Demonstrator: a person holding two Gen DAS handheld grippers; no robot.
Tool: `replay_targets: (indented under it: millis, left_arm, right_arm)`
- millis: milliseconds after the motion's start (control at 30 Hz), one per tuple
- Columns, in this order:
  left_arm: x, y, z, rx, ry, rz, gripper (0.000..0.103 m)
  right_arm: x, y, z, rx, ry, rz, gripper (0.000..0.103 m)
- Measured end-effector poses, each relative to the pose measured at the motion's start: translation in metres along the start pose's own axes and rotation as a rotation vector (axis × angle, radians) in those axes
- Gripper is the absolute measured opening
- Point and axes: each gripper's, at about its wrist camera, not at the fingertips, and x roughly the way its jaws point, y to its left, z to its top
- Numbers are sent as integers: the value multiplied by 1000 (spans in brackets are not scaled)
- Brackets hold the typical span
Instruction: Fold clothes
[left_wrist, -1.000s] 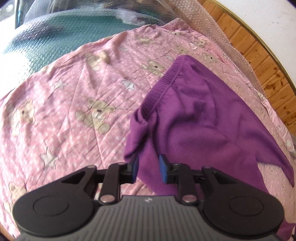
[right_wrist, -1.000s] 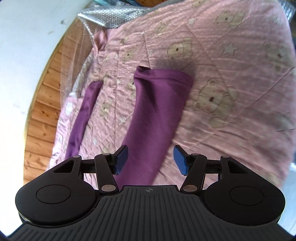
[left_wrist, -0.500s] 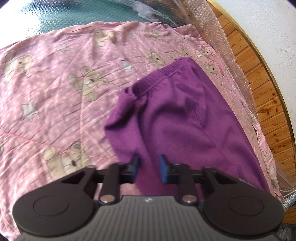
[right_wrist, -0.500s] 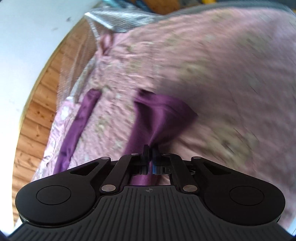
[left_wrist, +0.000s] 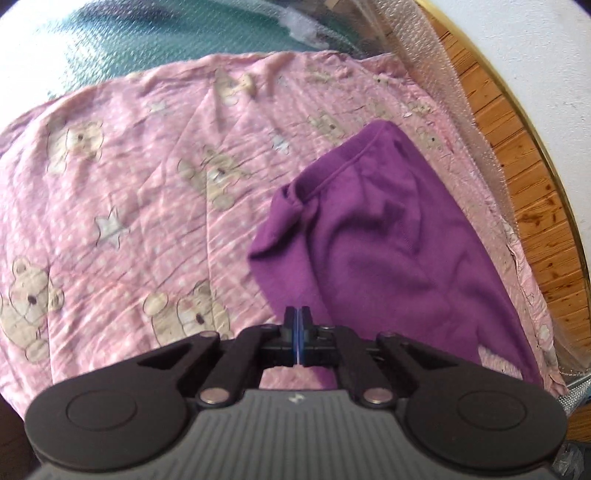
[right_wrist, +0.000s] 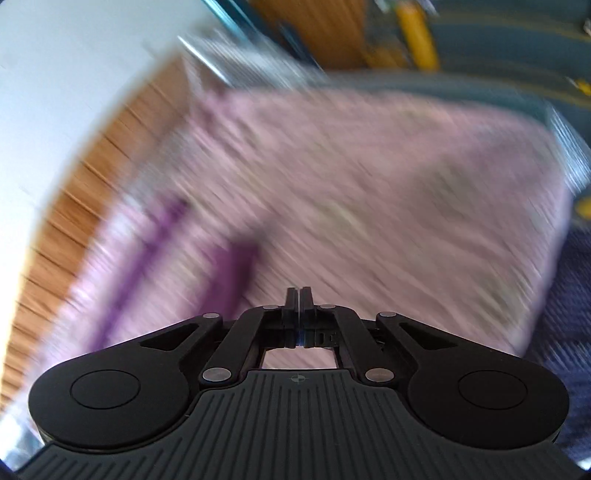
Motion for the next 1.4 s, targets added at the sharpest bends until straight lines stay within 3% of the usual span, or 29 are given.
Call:
replay_targets:
  millis: [33,67,100,133,167,300,400,533,600,667,700,733,767,967,1100,1200,1300,1333,1367,1400]
  left_arm:
    - [4,0,-2,-4,3,4,13]
    - [8,-3,-4,-6,4,12,21]
    - [12,-7,-5,-7,5,18,24]
    - [16,-12,-6,-3,10,16,27]
    - [21,-18,-6,4,18,9,29]
    - [36,-43,-5,45,24,39,45]
    - [42,-53,-7,48,21,66,52]
    - [47,-57,-10,30,14,101,55]
    - [49,-59,-11,20,9,113,57]
    - [50,-62,-12,21,8,127,59]
    - [50,-64,-13,26,9,134,59]
    - [50,-65,-13,30,11,137,59]
    - [50,-65,-13,34,12,139,59]
    - [40,-53,-15,42,26,121,59]
    - [33,-34,-16,8,29,113,59]
    - [33,-25,-13,-5,19,87,59]
    - [36,-28,-6,4,9,70,59]
    - [37,-31,-4,18,3,69,59]
    - [40,-33,-3,32,1,84,59]
    - [42,-36,-2,45,0,101,59]
  right_arm:
    - [4,2,-4,-4,21,0,8]
    - [7,6,-6,-10,39,7,17]
    - [11,20,-8,-33,48,18,26]
    - [14,35,-10,-61,55,31,46]
    - [18,54,-10,-89,61,41,52]
    - [39,129,-6,-190,79,73,66]
    - [66,178,-1,-247,102,25,70]
    - [119,214,-1,-343,169,-147,75]
    - [141,219,-4,-377,188,-215,71]
    - [163,223,-8,-411,207,-283,53]
    - [162,221,-7,-414,196,-286,45]
    - [158,218,-6,-412,180,-279,17]
    - [155,215,-5,-410,164,-273,0]
    - [45,144,-1,-206,33,-77,0]
    - [5,66,-36,-89,48,-106,1]
    - [-4,17,-58,-5,61,-196,5]
    - [-11,-7,-63,95,31,-154,12]
    - [-14,-7,-61,91,5,-141,22]
    - [-16,-6,-60,83,-22,-130,39]
    - [-17,-4,-56,70,-44,-119,46]
